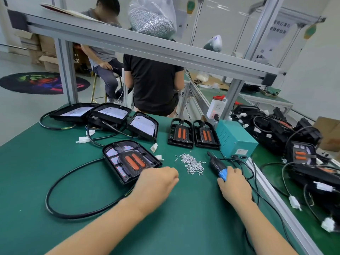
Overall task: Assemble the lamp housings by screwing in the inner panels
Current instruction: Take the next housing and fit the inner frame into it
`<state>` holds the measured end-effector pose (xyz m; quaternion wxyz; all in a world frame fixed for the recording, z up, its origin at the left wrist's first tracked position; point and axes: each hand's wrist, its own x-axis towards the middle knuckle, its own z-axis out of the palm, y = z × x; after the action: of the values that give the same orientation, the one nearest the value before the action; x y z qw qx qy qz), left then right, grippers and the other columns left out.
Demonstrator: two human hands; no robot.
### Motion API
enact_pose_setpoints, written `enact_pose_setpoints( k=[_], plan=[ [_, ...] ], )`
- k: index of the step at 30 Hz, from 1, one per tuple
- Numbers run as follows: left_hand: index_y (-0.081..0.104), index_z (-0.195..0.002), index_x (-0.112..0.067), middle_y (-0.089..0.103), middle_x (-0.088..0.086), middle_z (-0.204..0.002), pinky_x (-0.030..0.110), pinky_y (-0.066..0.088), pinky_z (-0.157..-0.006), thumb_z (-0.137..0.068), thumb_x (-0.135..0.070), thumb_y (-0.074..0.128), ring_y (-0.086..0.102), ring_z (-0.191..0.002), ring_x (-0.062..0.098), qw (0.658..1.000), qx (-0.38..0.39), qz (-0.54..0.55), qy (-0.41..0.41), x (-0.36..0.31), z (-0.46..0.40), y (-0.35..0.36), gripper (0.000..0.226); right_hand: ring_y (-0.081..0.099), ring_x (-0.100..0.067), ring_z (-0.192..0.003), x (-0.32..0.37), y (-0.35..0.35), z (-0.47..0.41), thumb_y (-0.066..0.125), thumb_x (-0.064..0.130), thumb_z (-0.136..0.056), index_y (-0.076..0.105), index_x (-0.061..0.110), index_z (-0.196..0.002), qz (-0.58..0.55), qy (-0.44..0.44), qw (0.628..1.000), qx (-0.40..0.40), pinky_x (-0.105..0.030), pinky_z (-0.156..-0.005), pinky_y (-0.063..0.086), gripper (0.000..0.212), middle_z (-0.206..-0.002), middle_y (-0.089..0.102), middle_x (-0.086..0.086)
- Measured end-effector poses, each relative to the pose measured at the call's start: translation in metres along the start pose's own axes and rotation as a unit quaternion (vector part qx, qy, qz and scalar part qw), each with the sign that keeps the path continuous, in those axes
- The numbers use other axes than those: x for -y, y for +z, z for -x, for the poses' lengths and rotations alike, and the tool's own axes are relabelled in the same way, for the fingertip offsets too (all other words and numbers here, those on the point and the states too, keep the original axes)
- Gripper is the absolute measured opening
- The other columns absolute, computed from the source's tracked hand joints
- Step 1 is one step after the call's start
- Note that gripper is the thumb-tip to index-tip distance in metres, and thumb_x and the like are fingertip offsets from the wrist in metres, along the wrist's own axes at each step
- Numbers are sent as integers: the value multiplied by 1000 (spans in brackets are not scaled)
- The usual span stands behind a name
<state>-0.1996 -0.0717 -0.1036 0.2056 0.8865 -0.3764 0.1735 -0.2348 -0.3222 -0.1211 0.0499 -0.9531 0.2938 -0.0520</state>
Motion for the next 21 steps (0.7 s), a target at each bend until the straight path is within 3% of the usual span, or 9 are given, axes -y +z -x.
enact_pose_setpoints(
  k=[1,3,6,10,12,15,17,21],
  plan=[
    [58,-100,-19,66,-4,-100,33,47,-73,-100,-28,40,63,-91,22,998,54,-29,-26,-2,0,10,20,55,-27,-105,0,0,0,48,34,-98,41,11,-132,1,2,1000,-4,-32,-75,45,42,-126,48,-9],
    [47,-99,-19,62,0,-106,33,39,-68,-97,-16,39,61,-95,25,984,130,-96,-79,-5,-1,23,9,54,-26,-105,-1,1,2,48,35,-98,41,12,-132,7,1,1000,-14,-33,-77,45,42,-123,49,-9],
    [46,-110,-15,61,2,-107,31,36,-62,-86,2,43,64,-96,26,962,173,-161,-134,-5,-1,32,30,54,-26,-107,-1,4,3,47,35,-97,39,12,-135,12,-7,999,-30,-33,-81,45,45,-124,52,-9],
    [43,-126,-13,64,-1,-109,29,41,-62,-85,1,43,67,-98,22,957,154,-177,-173,3,0,43,44,54,-25,-109,-1,6,3,46,37,-98,37,13,-137,24,-10,999,-44,-32,-83,46,47,-125,52,-8],
    [47,-122,-17,66,-2,-108,28,40,-61,-87,-1,42,67,-98,21,954,154,-172,-191,6,-2,46,39,54,-24,-110,-1,8,4,45,38,-98,35,13,-138,33,-16,998,-53,-32,-83,46,48,-127,52,-8],
    [51,-98,-21,67,-1,-99,30,37,-63,-93,-9,42,65,-94,25,956,141,-121,-229,7,-5,45,16,53,-23,-111,-2,10,3,43,38,-99,34,13,-140,36,-20,997,-61,-32,-84,46,49,-128,51,-7],
    [50,-88,-22,66,0,-90,29,35,-61,-94,-12,44,64,-90,26,958,123,-92,-243,8,-6,45,13,53,-23,-112,-2,11,2,43,39,-99,33,13,-140,38,-21,997,-64,-31,-84,46,50,-129,51,-7],
    [61,-102,-22,68,0,-97,29,42,-68,-97,-22,41,63,-94,24,962,71,-72,-255,6,-6,48,20,53,-22,-113,-3,13,1,42,40,-99,32,14,-141,40,-25,997,-66,-31,-85,46,50,-130,50,-6]
  ],
)
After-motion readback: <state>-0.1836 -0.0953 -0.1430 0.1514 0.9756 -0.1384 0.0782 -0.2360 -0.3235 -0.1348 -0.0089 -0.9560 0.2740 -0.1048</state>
